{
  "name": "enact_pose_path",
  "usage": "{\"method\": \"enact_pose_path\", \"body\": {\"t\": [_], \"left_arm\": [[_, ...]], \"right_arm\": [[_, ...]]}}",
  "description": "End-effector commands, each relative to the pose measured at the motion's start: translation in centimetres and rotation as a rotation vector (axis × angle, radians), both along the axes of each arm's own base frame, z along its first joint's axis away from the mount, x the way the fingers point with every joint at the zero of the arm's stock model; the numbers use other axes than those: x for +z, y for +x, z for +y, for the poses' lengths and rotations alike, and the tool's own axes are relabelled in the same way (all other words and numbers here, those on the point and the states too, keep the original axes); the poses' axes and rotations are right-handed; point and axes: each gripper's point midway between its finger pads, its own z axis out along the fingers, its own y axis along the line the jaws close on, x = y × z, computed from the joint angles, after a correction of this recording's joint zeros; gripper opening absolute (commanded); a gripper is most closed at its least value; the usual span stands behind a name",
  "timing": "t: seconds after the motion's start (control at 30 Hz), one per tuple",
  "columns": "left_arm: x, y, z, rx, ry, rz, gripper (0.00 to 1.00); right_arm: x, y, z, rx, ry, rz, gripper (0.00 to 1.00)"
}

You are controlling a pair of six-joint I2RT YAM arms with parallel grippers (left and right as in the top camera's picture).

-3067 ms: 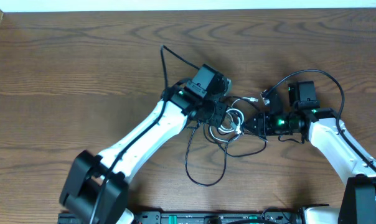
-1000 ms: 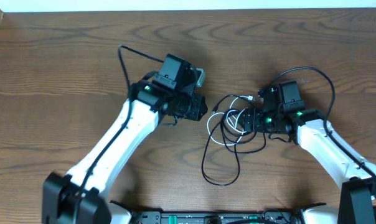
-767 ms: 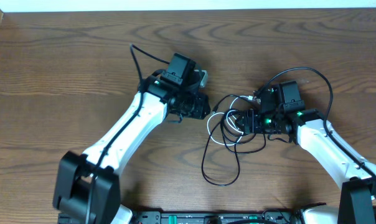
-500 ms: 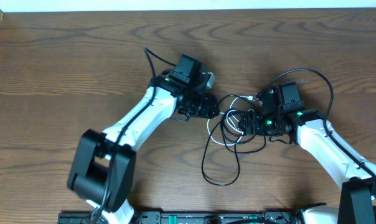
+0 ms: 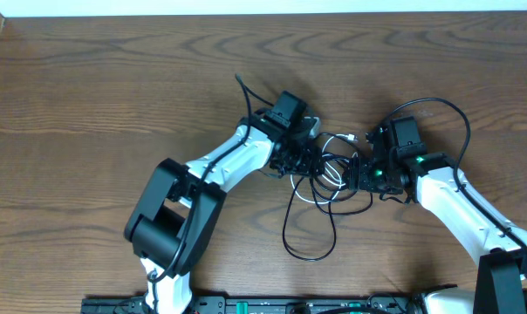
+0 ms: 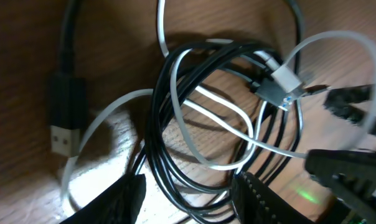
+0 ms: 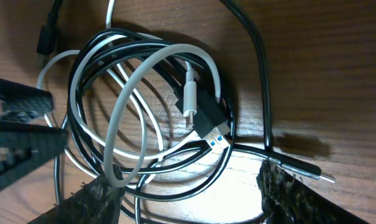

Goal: Untangle cables

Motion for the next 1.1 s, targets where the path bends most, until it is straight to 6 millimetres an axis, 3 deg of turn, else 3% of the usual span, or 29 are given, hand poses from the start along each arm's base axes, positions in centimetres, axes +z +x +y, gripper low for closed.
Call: {"method": "enact_pose_path", "body": {"t": [0.0,0.37,0.53,0.83,1.07], "left_arm": [[-0.9,-0.5,-0.3,-0.006,0.004,0.03,0.49],[-1.6,-2.5,-1.9,-0.062,0.021,0.043,0.45],[-2.6,-2.9,-1.6,-0.046,0.102,0.014,0.44],[-3.9,-1.6,-0.1,0.1,0.251,-0.044,0.44],[-3.5,-0.6,-0.9,0.12,0.213,-0.078,0.4]], "right_arm": [[0.0,0.1,-0.3,-0.024,-0.009,0.003,0.65],[0.0,0.1,-0.3,-0.024,-0.009,0.002,0.65],[0.0,0.1,-0.3,-0.024,-0.009,0.002,0.65],[0.0,0.0,-0.3,-0.023,-0.007,0.009,0.65],[-0.1,-0.3,-0.4,-0.022,-0.01,0.02,0.65]]}}
